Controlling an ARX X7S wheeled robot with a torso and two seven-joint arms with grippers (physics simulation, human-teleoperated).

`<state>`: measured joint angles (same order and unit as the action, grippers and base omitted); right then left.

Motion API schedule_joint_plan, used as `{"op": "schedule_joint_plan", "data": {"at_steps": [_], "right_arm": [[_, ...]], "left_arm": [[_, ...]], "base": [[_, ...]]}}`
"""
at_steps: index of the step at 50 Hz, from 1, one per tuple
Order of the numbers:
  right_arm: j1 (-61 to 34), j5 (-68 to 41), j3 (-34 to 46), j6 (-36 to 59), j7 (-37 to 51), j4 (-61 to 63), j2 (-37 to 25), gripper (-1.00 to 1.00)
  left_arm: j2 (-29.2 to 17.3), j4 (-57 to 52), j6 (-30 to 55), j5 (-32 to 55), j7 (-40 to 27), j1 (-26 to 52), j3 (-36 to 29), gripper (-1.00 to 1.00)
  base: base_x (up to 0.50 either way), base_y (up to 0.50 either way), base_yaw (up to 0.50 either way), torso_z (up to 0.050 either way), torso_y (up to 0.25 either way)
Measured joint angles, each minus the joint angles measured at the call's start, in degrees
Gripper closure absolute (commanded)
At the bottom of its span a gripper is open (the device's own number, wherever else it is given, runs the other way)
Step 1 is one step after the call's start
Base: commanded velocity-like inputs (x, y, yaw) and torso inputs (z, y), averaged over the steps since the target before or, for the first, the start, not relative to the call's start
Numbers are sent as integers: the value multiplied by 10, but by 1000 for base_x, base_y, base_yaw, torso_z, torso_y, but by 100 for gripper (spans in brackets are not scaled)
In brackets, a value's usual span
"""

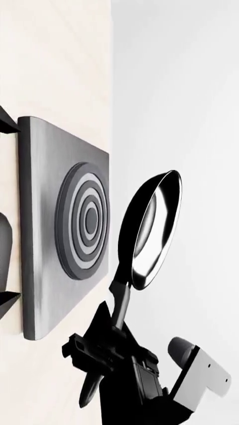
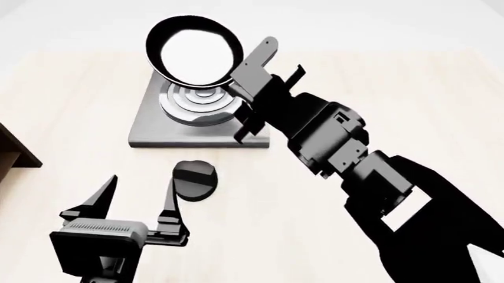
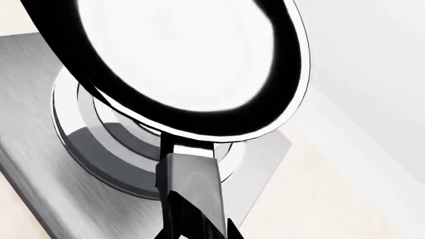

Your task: Turn on the stove and put the frying pan on it.

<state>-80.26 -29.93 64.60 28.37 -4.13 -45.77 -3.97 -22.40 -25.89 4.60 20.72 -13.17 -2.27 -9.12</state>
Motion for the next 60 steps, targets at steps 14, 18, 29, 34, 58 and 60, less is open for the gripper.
{"op": "schedule_joint_plan", "data": {"at_steps": [14, 18, 29, 34, 58, 60], "right_arm": [[-36, -127, 116, -62, 44, -96, 28, 100], [-45, -171, 158, -72, 57, -108, 31, 100], [-51, -234, 224, -81, 74, -121, 35, 100], [-49, -240, 238, -82, 77, -119, 36, 100], [-28, -235, 257, -88, 76, -114, 38, 100], [-26, -233, 257, -88, 76, -114, 38, 100]], "left_arm": [[-3, 1, -4, 4, -1, -2, 3, -100], [-5, 0, -6, 6, -1, -3, 5, -100], [-9, 0, -11, 13, 0, -6, 11, -100], [-10, 0, -12, 15, -1, -6, 13, -100], [-12, 10, -20, 21, -2, -8, 16, -100], [-12, 10, -20, 21, -2, -8, 16, -100]], "base": [[0, 0, 0, 0, 1], [0, 0, 0, 0, 0], [0, 0, 0, 0, 2], [0, 0, 0, 3, 0], [0, 0, 0, 0, 2], [0, 0, 0, 0, 0]]}}
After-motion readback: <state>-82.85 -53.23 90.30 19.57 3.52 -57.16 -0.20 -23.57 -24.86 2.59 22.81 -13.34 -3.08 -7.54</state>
